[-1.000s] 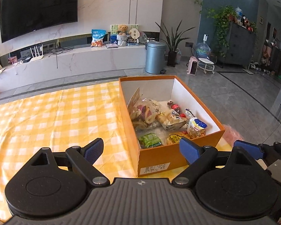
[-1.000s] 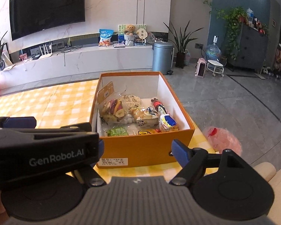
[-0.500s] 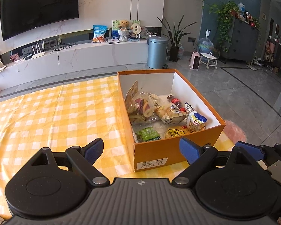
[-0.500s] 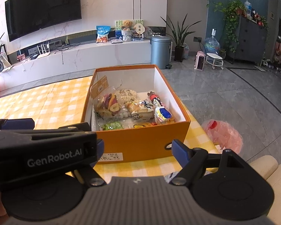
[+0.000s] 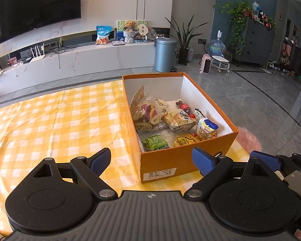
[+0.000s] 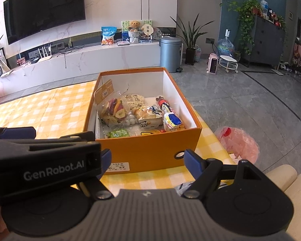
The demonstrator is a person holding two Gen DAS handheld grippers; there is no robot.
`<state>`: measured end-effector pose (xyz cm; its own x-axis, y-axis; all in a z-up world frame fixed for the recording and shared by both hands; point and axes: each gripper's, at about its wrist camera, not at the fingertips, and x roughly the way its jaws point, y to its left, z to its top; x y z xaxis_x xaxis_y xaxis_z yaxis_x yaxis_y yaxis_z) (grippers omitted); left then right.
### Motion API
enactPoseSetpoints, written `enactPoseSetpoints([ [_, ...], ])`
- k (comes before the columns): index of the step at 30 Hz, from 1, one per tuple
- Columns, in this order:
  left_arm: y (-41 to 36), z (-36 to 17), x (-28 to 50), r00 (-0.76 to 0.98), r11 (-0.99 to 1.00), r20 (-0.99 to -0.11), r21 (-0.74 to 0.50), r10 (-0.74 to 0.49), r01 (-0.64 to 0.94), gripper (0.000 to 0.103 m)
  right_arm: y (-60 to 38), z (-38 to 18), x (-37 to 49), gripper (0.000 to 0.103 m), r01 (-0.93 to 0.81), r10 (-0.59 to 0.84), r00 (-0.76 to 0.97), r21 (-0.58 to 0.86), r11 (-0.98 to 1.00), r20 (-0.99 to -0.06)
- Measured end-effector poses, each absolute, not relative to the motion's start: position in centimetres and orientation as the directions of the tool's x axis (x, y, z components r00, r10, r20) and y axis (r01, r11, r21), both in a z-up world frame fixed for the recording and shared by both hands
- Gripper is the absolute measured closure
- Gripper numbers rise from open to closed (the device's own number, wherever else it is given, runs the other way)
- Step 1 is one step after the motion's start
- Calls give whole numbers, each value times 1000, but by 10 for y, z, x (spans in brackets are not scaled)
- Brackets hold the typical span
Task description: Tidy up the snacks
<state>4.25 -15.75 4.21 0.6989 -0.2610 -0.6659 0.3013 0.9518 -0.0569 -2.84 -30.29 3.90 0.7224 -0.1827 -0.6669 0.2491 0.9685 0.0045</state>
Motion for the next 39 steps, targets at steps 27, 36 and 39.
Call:
enactPoseSetpoints([
  [27,-156,46,45,699,957,-669,-69,-253,280,0,-303,39,-29,26,268,-208,717,-13,963,-665],
  [36,-148,40,46,684,960,-684,-89,-253,266,0,-299,34,-27,26,263,-214,701,-33,964,-680],
  [39,-146,39,46,683,961,-686,-89,-251,263,0,-298,31,-26,26,258,-212,698,-36,965,-684],
])
